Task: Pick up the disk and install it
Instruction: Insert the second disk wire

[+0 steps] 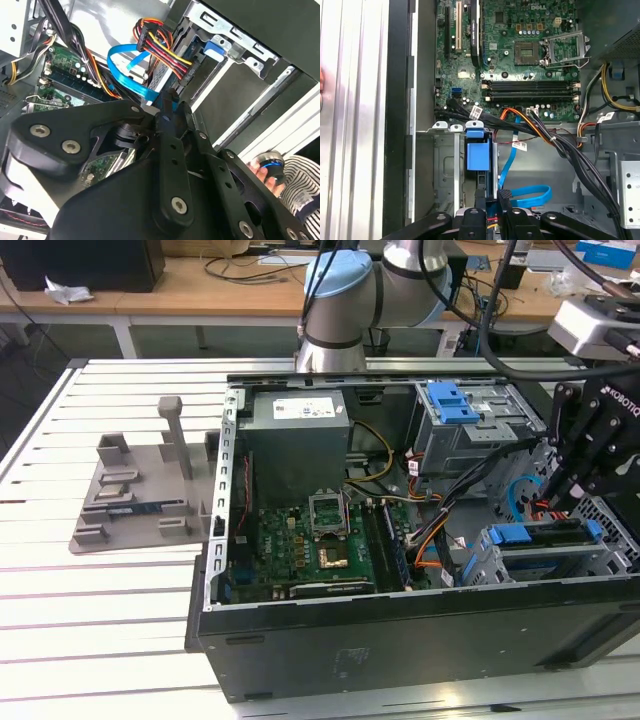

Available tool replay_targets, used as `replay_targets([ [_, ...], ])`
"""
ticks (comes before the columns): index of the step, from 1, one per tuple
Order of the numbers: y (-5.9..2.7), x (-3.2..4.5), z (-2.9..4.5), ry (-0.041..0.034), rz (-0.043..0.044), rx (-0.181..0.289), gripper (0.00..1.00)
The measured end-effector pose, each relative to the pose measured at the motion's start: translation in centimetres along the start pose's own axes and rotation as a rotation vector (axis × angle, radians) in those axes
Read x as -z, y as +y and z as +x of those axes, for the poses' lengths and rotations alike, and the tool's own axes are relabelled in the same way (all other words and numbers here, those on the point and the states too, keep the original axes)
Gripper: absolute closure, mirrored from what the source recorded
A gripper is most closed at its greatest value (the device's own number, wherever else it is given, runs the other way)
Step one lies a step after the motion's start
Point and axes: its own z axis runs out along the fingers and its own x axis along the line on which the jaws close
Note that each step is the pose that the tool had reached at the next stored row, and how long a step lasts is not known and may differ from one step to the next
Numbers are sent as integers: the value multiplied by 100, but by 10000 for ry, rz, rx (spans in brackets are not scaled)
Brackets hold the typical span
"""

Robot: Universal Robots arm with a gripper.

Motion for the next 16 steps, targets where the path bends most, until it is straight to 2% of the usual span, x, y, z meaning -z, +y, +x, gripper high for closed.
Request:
replay_targets([
  [4,-1,-7,-4,-2,0,1,77],
  [6,-1,-9,-5,-2,0,1,89],
  [10,-2,-14,-8,-1,0,1,89],
  [11,-2,-15,-4,13,0,0,89],
  [13,-4,-27,13,96,-1,-7,89],
  [15,-11,-116,47,138,-3,-12,89],
  [16,-12,-132,68,167,-3,-15,89],
])
